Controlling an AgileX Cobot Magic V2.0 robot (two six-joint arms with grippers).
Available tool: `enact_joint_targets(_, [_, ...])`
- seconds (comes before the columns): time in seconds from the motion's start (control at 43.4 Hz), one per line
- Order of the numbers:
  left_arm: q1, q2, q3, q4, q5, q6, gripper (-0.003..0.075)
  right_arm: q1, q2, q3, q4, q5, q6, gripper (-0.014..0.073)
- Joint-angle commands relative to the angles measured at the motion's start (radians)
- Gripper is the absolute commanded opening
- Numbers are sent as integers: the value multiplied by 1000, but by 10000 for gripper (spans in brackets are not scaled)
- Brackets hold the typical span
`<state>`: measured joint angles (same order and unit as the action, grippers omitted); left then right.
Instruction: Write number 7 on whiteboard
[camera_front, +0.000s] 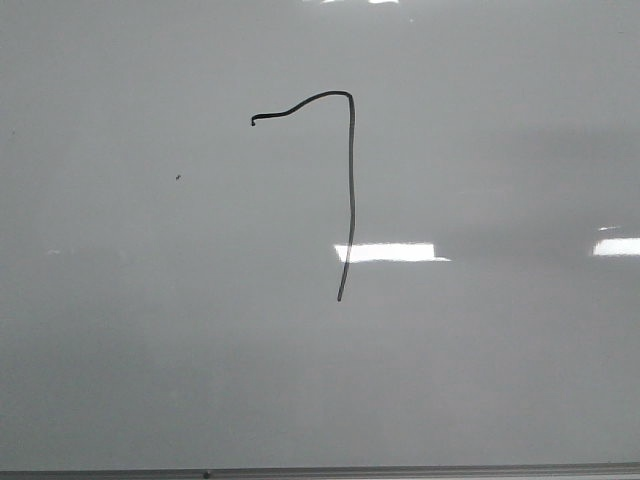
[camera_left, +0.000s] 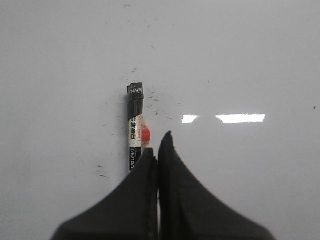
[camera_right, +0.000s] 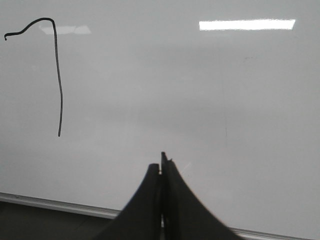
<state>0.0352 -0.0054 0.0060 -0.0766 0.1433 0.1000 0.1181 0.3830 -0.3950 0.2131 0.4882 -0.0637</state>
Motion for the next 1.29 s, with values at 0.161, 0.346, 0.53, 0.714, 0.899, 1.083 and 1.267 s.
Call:
enact_joint_targets(0.161, [-8, -14, 4, -2, -88, -12, -20, -5, 5, -28, 2, -74, -2, -68])
enact_joint_targets(0.346, [-8, -14, 4, -2, -88, -12, -20, -5, 5, -28, 2, -74, -2, -68])
enact_joint_targets(0.53, [-8, -14, 4, -2, -88, -12, -20, -5, 5, -27, 2, -78, -3, -68])
enact_joint_targets(0.714, [-8, -14, 4, -2, -88, -12, -20, -7, -32, 31, -53, -179, -3, -68])
enact_joint_targets(0.899, [-8, -14, 4, -2, -88, -12, -20, -29, -183, 216, -89, -379, -3, -68])
enact_joint_targets(1.083, [-8, -14, 4, -2, -88, -12, -20, -94, -333, 382, -89, -428, -3, -68])
enact_joint_targets(1.267, [-8, -14, 4, -2, -88, -12, -20, -103, -412, 417, -89, -354, -3, -68])
